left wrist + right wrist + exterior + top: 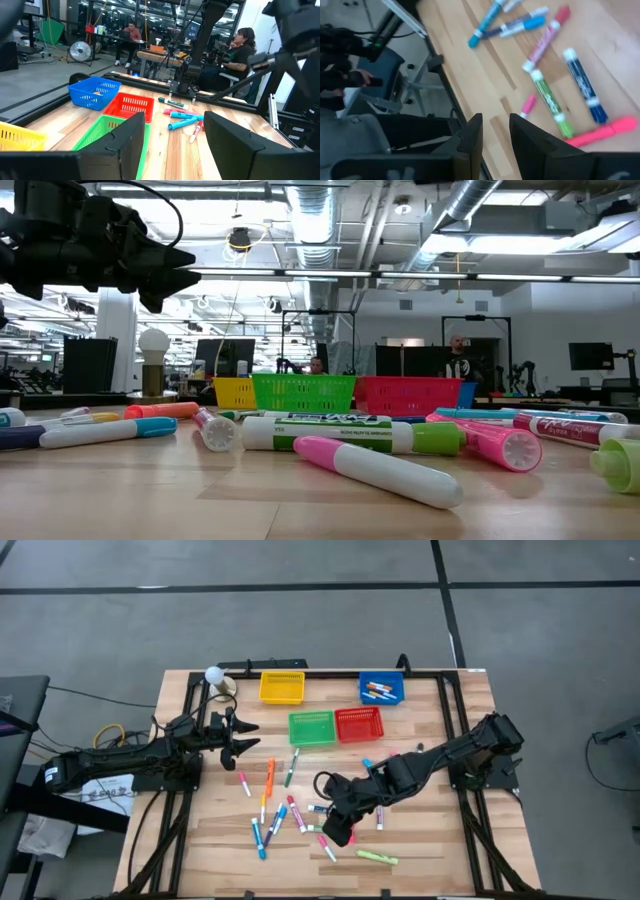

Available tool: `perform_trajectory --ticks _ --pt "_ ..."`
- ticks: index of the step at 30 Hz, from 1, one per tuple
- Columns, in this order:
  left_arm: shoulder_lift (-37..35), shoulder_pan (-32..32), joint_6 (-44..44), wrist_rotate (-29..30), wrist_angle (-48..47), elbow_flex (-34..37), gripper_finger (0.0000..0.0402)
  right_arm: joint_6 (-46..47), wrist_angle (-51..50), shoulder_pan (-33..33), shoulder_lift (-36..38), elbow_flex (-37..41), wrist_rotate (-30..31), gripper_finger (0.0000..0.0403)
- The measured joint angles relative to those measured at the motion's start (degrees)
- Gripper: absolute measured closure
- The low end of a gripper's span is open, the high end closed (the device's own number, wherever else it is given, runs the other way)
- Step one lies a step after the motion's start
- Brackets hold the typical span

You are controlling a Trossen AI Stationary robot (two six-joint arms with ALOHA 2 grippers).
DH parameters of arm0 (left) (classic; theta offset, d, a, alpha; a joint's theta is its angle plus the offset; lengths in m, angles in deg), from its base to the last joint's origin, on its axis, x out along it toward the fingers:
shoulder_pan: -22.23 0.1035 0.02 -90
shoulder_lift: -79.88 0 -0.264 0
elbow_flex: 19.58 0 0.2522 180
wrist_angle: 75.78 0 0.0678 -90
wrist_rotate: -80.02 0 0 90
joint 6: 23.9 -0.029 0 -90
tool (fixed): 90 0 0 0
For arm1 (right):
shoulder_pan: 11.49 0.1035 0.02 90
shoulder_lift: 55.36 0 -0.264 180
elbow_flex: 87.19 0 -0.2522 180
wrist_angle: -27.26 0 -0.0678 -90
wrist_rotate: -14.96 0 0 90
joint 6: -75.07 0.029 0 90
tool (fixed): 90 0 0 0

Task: Pick & Place Markers
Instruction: Put the right small pink highlighter pen into the blue bin

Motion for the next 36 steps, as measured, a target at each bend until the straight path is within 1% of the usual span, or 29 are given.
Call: perform_trajectory --ticks 5,10,13,15,18,21,26,31,36 --pt "0.0 0.0 0.0 0.0 0.0 0.0 0.0198 4.3 1.9 0.5 -0.1 3.6 -0.1 0.0316" --pt "0.0 0.0 0.0 0.0 0.1 0.0 0.0198 4.1 4.5 1.4 -2.9 3.7 -1.4 0.0316" --pt "-0.1 0.0 0.0 0.0 0.3 0.0 0.0198 3.5 9.3 1.8 -6.3 3.6 -5.2 0.0316" --pt "0.0 0.0 0.0 0.0 0.5 0.0 0.0198 3.5 10.0 1.8 -8.6 3.5 -9.0 0.0316" --pt "0.1 0.0 0.0 0.0 0.5 0.0 0.0198 3.9 9.4 1.7 -12.4 3.0 -13.2 0.0316" --pt "0.3 0.0 0.0 0.0 0.5 0.0 0.0198 3.6 9.6 1.6 -14.8 1.9 -14.8 0.0316" --pt "0.3 0.0 0.0 0.0 0.4 0.0 0.0198 3.5 8.5 1.6 -17.2 1.5 -14.5 0.0316" --pt "0.3 0.0 0.0 0.0 0.5 0.0 0.0198 3.4 7.5 1.2 -17.0 2.5 -9.9 0.0316" --pt "0.3 0.0 0.0 0.0 0.6 0.0 0.0198 0.6 7.7 1.2 -17.0 2.4 -7.9 0.0316"
